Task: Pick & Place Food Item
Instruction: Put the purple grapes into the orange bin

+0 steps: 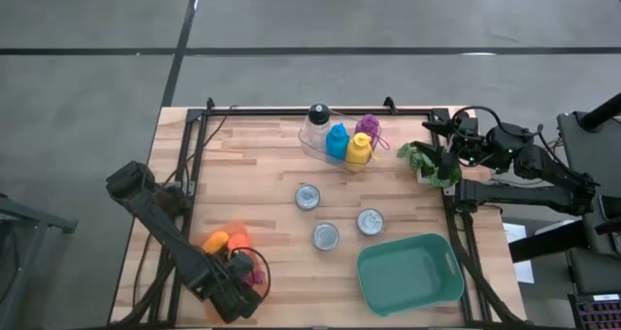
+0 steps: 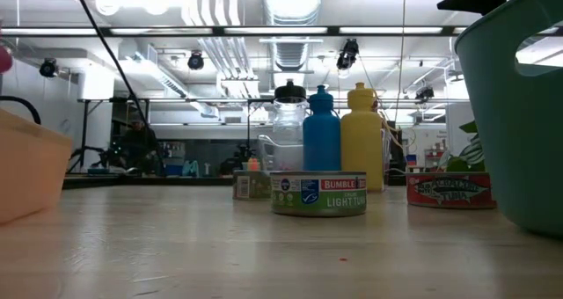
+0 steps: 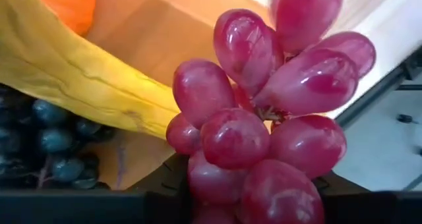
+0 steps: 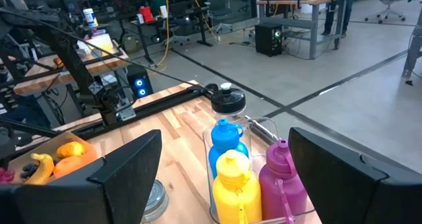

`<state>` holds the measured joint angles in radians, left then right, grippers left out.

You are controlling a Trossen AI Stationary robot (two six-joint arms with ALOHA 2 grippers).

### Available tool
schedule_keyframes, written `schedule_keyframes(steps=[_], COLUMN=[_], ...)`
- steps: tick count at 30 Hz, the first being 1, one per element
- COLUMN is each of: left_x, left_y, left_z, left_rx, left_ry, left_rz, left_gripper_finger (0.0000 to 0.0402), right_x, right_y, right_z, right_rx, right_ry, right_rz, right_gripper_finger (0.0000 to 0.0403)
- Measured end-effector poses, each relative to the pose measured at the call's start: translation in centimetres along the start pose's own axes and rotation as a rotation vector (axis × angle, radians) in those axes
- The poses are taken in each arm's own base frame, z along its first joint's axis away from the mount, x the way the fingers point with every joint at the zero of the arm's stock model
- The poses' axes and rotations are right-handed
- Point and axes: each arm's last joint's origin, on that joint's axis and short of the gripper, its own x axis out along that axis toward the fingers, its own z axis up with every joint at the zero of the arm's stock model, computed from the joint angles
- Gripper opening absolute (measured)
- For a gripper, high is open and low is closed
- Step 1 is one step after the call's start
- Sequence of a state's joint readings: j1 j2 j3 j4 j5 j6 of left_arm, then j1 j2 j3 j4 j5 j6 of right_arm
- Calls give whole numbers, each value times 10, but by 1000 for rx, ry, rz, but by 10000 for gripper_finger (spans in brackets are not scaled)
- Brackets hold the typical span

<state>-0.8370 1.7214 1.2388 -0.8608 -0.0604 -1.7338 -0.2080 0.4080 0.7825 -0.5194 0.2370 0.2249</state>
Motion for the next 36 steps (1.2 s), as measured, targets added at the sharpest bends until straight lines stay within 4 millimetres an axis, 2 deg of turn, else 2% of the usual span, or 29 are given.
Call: schedule_keyframes(steps=[5,12,23,27,36], left_x=[3,21,18,11,7], left_y=[2,14,14,14,17], left_z=[-2,-4,-4,-4,-3], left_rx=[0,-35,-37,-38,-37], left_ry=[2,22,30,22,15], left_rz=[6,32,8,-16,-19], left_gripper_finger=[143,143,150,180,286], right_x=[0,0,0,0,0], right_y=[0,0,0,0,0], right_z=[0,0,0,0,0], right_rx=[0,0,0,0,0], right_ry=[0,0,0,0,0], right_rz=[0,0,0,0,0], right_gripper_finger=[329,329,329,329,329])
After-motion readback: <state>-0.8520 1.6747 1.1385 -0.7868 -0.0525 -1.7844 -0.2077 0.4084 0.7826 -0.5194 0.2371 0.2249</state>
